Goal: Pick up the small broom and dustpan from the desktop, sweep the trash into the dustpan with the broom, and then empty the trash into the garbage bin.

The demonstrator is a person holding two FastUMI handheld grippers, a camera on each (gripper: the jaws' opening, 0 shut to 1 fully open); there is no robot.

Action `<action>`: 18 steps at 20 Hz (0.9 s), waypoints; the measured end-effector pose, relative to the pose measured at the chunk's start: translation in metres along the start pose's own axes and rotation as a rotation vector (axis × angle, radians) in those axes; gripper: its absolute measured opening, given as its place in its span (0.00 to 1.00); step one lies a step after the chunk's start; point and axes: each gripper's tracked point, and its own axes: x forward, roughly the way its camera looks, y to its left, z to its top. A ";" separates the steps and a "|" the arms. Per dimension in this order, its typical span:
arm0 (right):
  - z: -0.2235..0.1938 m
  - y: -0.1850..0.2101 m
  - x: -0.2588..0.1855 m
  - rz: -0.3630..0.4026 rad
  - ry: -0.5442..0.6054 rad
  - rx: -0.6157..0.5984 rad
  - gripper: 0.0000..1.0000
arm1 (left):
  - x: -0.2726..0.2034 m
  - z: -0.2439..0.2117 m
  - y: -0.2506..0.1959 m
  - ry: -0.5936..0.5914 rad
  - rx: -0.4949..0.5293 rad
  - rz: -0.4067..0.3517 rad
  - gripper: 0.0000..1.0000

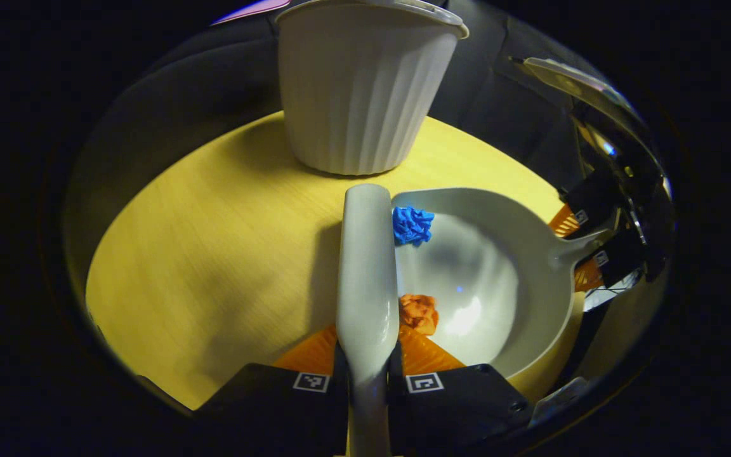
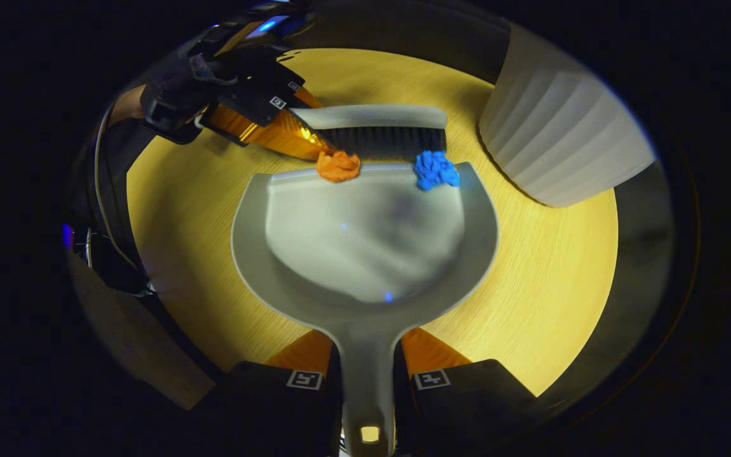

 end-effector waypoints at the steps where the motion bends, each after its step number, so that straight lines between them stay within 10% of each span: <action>1: -0.001 0.000 0.001 -0.001 -0.010 0.002 0.34 | -0.002 -0.002 -0.005 0.012 -0.002 -0.012 0.27; 18: 0.035 0.000 -0.001 -0.187 -0.188 0.296 0.37 | -0.037 0.007 0.011 -0.166 -0.240 0.293 0.28</action>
